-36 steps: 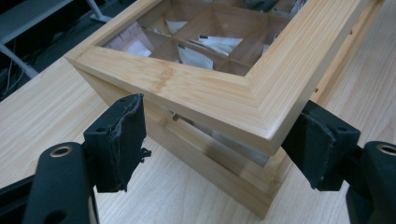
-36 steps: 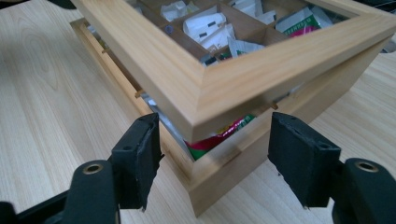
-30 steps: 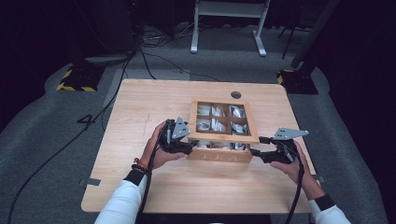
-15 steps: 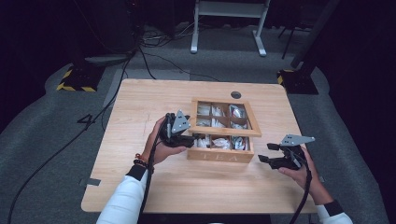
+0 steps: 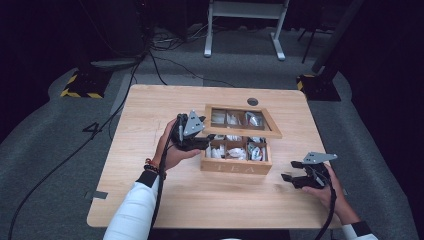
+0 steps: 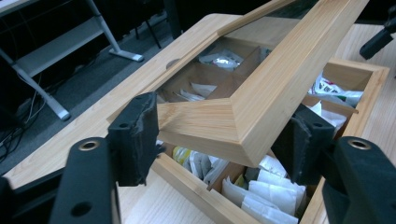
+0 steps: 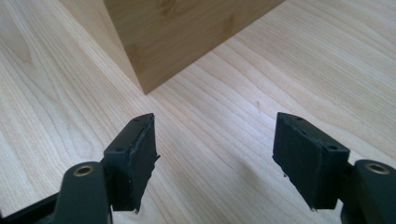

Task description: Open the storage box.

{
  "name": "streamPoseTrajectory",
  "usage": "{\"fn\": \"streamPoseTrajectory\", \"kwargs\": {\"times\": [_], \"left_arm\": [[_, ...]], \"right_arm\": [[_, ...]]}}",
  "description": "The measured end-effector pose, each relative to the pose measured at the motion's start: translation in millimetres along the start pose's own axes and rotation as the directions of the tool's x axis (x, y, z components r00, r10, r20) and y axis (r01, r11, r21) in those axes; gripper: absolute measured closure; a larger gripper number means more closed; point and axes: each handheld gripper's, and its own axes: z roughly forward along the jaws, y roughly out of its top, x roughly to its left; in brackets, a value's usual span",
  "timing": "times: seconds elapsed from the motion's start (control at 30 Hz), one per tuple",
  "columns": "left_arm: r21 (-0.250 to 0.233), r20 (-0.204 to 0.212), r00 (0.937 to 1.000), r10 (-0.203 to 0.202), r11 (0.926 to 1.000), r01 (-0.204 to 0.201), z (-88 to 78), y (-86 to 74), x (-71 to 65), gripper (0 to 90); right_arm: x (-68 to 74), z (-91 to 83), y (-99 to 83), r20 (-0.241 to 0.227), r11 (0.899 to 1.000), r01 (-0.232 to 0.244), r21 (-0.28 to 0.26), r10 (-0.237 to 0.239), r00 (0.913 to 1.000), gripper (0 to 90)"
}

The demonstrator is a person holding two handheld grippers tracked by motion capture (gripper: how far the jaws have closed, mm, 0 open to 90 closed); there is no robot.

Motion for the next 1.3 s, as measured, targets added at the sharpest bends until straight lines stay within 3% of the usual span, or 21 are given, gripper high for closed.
{"fn": "streamPoseTrajectory", "kwargs": {"times": [0.33, 0.6, 1.03, 1.3], "left_arm": [[0.005, 0.014, 0.9999, 0.004, 1.0000, -0.004, 0.4, 9.4, 6.5, 38.8], [0.002, 0.012, 0.9995, 0.030, 0.9996, -0.030, 2.6, 13.0, 6.8, 42.2], [-0.029, 0.004, 0.9999, 0.012, 0.9995, -0.012, 3.2, 21.5, 14.9, 45.3], [-0.045, -0.002, 1.0000, -0.008, 0.9990, 0.008, 4.5, 29.5, 22.7, 46.5]], "right_arm": [[-2.0, 6.9, -8.8, -0.002, 1.000, 0.009, 0.015, -0.009, 1.0000, 30.7], [-0.6, 10.4, -9.9, 0.000, 0.999, 0.021, 0.031, -0.021, 0.9998, 30.6], [0.2, 13.5, -11.1, -0.005, 0.999, 0.017, 0.036, -0.017, 0.9998, 30.4], [-0.1, 16.9, -13.7, 0.004, 1.000, 0.020, 0.000, -0.020, 0.9998, 26.1]]}}
